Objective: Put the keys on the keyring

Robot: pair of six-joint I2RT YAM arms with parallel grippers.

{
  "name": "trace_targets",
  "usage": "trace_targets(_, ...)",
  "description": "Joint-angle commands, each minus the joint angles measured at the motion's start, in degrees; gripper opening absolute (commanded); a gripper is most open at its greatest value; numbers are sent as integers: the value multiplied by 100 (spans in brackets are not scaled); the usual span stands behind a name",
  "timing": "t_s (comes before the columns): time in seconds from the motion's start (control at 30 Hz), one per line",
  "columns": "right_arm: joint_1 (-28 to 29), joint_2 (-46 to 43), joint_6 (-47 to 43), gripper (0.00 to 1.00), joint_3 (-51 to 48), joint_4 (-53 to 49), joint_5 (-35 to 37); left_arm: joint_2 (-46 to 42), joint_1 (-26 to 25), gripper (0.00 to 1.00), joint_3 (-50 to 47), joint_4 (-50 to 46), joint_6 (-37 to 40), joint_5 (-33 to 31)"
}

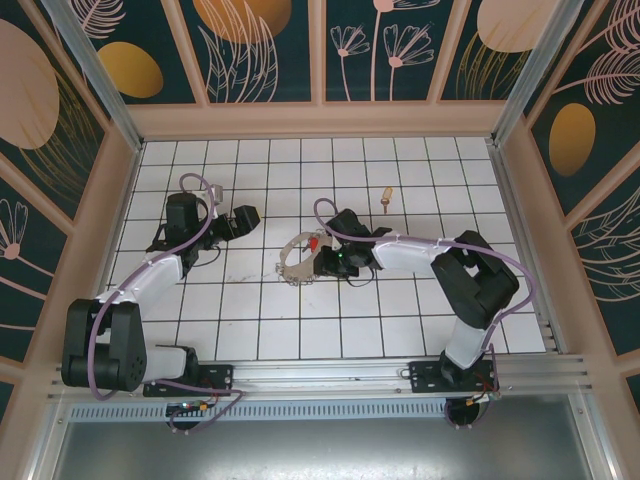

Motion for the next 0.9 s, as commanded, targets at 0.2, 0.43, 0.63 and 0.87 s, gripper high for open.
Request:
trace_targets(0.2,-51,31,45,21,148,-155,118,-101,-37,99,-20,104,62,29)
trace_targets(0.43,-114,56,37,15,103,-90,82,-102,-35,99,-16,104,58,20)
trace_targets(0.63,-158,63,45,13,62,-47,51,-106,-37,99,-16,93,60,6)
trace_targets(0.87,-149,114,-8,22,79,31,-92,-98,-37,99,-16,95,66,7)
